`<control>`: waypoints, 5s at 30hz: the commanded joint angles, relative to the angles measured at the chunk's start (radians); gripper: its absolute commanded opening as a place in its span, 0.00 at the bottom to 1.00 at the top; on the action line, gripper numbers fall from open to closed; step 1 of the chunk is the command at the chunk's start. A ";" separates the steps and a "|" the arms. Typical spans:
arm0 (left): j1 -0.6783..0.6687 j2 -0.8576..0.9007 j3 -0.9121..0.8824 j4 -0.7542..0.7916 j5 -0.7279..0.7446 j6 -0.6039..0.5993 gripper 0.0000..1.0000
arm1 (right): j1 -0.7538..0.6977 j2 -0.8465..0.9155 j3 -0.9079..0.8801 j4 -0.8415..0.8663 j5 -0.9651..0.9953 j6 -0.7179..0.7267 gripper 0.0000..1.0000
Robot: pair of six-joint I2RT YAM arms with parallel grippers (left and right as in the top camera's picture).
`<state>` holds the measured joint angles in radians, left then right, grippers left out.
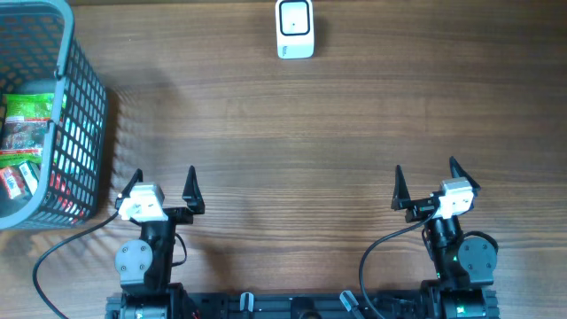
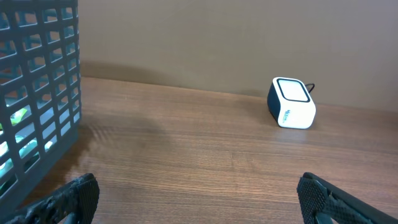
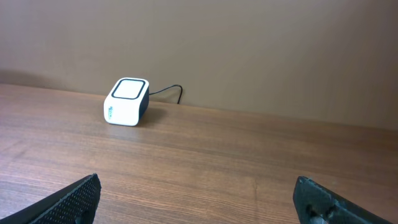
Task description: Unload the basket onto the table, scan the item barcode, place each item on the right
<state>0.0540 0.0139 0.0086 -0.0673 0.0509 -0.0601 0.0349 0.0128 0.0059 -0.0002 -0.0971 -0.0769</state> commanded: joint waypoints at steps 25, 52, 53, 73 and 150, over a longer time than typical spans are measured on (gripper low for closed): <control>0.007 -0.007 -0.002 -0.005 0.019 0.019 1.00 | 0.001 -0.002 -0.001 0.005 -0.002 0.001 1.00; 0.007 -0.007 -0.002 -0.005 0.019 0.019 1.00 | 0.001 -0.002 -0.001 0.005 -0.002 0.001 1.00; 0.007 -0.007 -0.002 -0.005 0.019 0.019 1.00 | 0.001 -0.002 -0.001 0.005 -0.002 0.001 1.00; 0.007 -0.007 -0.002 -0.005 0.019 0.019 1.00 | 0.001 -0.002 -0.001 0.005 -0.002 0.001 1.00; 0.023 1.389 2.072 -1.258 -0.074 -0.174 0.91 | 0.001 -0.002 -0.001 0.005 -0.002 0.001 1.00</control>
<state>0.0547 1.3357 2.0548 -1.3235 0.1616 -0.1734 0.0349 0.0154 0.0063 -0.0002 -0.0971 -0.0769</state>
